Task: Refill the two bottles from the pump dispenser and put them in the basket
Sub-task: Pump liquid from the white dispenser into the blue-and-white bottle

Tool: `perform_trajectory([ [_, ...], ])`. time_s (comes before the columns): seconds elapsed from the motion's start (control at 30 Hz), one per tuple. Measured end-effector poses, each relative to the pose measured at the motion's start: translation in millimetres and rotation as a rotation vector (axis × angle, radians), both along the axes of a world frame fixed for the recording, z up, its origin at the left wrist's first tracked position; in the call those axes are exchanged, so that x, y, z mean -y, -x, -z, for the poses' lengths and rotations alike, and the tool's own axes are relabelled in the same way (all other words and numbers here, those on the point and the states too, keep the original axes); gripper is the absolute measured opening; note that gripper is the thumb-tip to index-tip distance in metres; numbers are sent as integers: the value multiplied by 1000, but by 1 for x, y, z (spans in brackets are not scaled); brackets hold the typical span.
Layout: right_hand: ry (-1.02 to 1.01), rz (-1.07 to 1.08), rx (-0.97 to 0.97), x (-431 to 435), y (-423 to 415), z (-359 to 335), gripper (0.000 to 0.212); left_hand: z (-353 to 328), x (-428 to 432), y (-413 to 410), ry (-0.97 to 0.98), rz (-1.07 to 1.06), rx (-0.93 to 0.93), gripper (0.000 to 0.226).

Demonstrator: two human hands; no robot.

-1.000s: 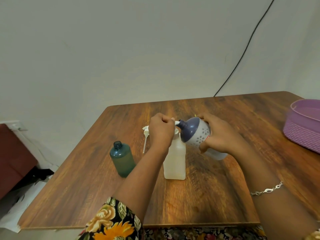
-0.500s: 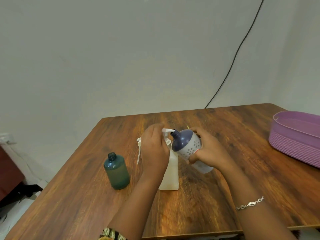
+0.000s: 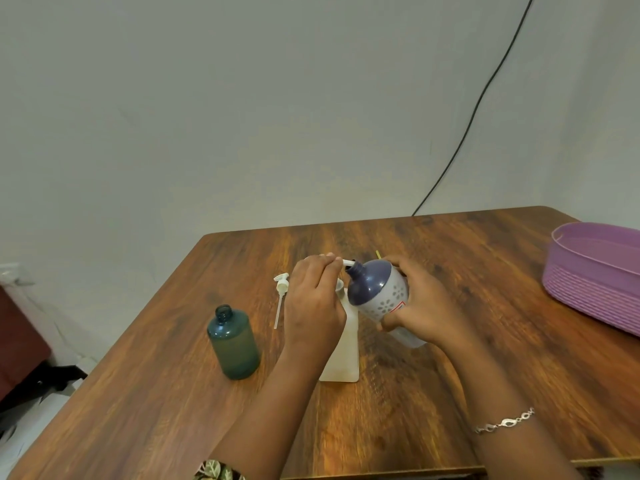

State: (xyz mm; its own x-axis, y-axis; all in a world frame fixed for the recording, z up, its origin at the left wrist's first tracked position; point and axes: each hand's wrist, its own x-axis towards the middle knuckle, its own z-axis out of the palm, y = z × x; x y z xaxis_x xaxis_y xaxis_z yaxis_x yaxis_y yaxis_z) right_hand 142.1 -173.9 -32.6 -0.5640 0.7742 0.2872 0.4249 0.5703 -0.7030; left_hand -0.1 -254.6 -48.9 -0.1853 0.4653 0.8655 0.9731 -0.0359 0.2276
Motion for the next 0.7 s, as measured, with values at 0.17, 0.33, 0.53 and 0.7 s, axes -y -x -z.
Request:
perform_trajectory([
  [0.17, -41, 1, 52, 1, -1, 0, 84, 7, -9, 5, 9, 11, -3, 16],
  [0.33, -32, 1, 46, -1, -3, -1, 85, -5, -6, 2, 23, 37, -4, 31],
  [0.53, -61, 15, 57, -2, -4, -1, 87, -7, -10, 4, -35, 1, -21, 25],
  [0.7, -53, 12, 51, 0, -3, 5, 86, 3, -13, 7, -48, -2, -11, 20],
])
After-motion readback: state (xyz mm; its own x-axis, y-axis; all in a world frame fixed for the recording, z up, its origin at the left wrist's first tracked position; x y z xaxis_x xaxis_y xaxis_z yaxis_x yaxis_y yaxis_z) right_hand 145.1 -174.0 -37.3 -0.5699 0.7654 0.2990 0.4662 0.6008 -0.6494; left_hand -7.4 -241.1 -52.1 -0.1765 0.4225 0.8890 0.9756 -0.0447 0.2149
